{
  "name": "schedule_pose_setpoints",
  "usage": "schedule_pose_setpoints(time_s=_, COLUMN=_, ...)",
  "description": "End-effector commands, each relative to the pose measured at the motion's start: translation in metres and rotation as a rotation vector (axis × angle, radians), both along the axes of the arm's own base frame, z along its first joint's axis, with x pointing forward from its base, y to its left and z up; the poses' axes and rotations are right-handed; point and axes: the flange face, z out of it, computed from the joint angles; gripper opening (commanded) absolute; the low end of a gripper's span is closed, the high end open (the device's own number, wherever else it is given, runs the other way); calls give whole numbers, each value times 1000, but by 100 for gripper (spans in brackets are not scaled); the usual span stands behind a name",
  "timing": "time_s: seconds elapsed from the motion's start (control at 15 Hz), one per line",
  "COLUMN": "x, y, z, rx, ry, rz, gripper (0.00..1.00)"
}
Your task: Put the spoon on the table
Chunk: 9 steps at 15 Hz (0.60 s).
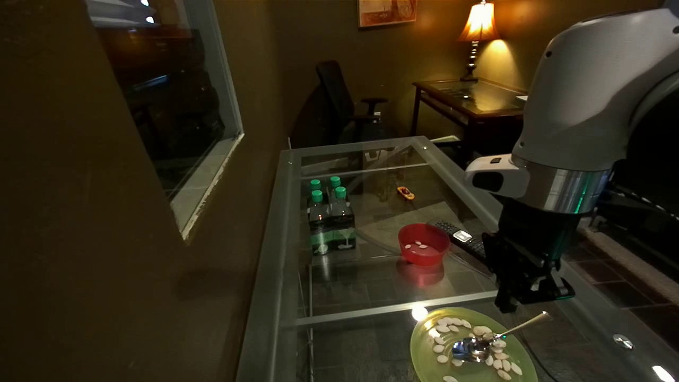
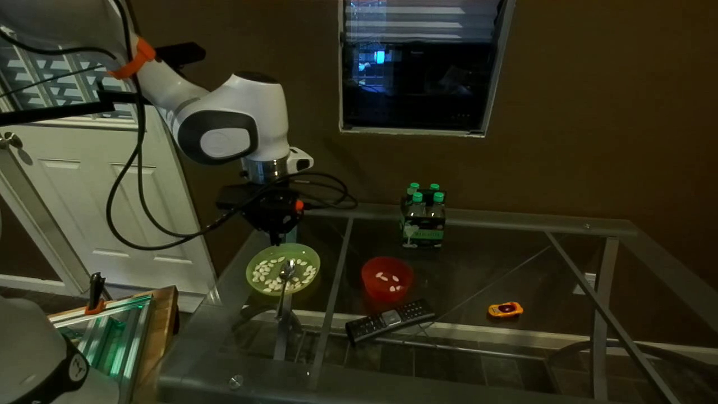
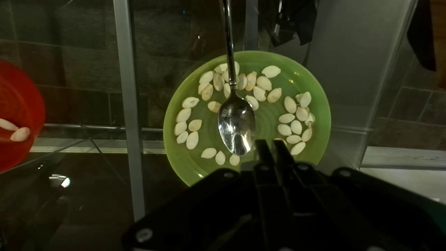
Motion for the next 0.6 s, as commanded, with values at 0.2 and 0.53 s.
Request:
schedule_pose_setpoints(time_s=0.2, x=0, y=0, z=1, rx=0, ry=1, rz=0, gripper=2)
schedule_pose_setpoints(time_s=0.53, x=-22, y=-6, z=-16, rx=-57, ry=43, rz=-18, gripper=34)
